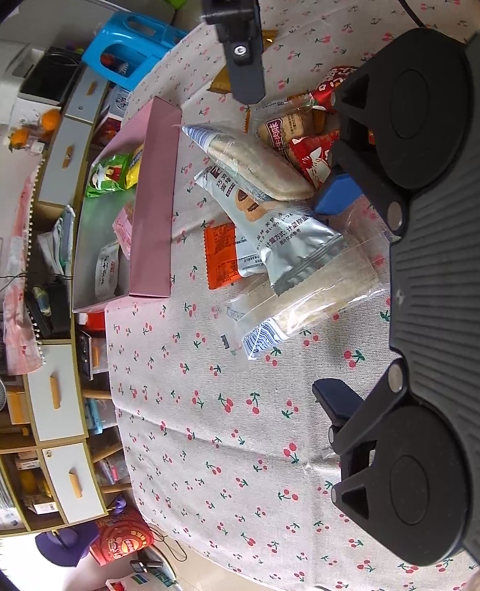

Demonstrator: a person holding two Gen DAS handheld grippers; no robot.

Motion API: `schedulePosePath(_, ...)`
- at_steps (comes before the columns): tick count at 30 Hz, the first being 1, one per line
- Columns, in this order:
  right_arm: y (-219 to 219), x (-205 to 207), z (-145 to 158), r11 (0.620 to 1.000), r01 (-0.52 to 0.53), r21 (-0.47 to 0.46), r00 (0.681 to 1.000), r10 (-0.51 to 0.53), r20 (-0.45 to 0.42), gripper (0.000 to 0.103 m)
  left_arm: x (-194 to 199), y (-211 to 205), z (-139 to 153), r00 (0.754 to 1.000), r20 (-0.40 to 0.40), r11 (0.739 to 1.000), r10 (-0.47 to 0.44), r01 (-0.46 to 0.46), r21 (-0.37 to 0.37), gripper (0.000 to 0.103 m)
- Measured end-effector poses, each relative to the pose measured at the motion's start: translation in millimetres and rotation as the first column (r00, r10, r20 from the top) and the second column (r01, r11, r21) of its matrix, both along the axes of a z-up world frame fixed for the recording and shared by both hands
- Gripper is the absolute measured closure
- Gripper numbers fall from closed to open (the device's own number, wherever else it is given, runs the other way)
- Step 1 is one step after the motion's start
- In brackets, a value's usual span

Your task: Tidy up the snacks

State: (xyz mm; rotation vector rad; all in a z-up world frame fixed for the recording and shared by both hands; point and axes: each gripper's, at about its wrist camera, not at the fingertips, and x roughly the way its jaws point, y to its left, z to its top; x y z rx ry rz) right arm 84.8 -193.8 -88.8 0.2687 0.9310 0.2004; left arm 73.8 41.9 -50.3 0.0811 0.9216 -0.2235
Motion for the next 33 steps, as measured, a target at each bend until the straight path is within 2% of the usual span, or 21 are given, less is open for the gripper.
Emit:
schedulePosePath(3, 10, 8, -1, 1.0, 0.01, 0.029, 1.0, -0.01, 0.001, 0.011, -2, 0, -1, 1.0, 0.007, 1.0, -0.009, 0.009, 0.029, 0.009)
schedulePosePath(8, 22, 22, -7, 0.997, 0.037, 0.07, 0.999, -0.036, -0.007, 0.011, 0, 11, 0, 1.0, 0.001, 0.999, 0.015, -0.015, 0.037, 0.011)
schedulePosePath(14, 25, 30, -16, 0.999, 0.033, 0.034, 0.999, -0.032, -0.024, 0.011, 6, 34, -3, 0.995, -0.039, 0.994, 0.094, -0.092, 0.064, 0.016)
schedulePosePath(18, 22, 31, -15, 0.998, 0.036, -0.052, 0.999, -0.036, -0.005, 0.011, 10, 51, -1, 0.986, -0.048, 0.985, 0.163, -0.159, 0.066, 0.018)
schedulePosePath(22, 12, 34, -13, 0.987, 0.084, -0.136, 0.996, -0.084, 0.006, 0.011, 17, 64, 1, 0.975, -0.059, 0.975, 0.214, -0.209, 0.081, 0.019)
schedulePosePath(25, 1, 38, -13, 0.967, 0.139, -0.214, 0.99, -0.138, 0.018, 0.011, 22, 69, 2, 0.971, -0.067, 0.971, 0.228, -0.222, 0.09, 0.019)
schedulePosePath(27, -7, 39, -12, 0.959, 0.161, -0.234, 0.987, -0.162, 0.015, 0.011, 23, 71, 3, 0.972, -0.073, 0.972, 0.222, -0.216, 0.088, 0.019)
schedulePosePath(30, -11, 37, -6, 0.978, 0.121, -0.172, 0.993, -0.119, 0.022, 0.01, 24, 70, 5, 0.982, -0.063, 0.982, 0.178, -0.173, 0.082, 0.021)
schedulePosePath(33, 2, 34, 4, 0.988, 0.0, -0.154, 0.998, 0.01, 0.062, 0.01, 26, 65, 8, 0.994, -0.017, 0.991, 0.11, -0.108, 0.079, 0.021)
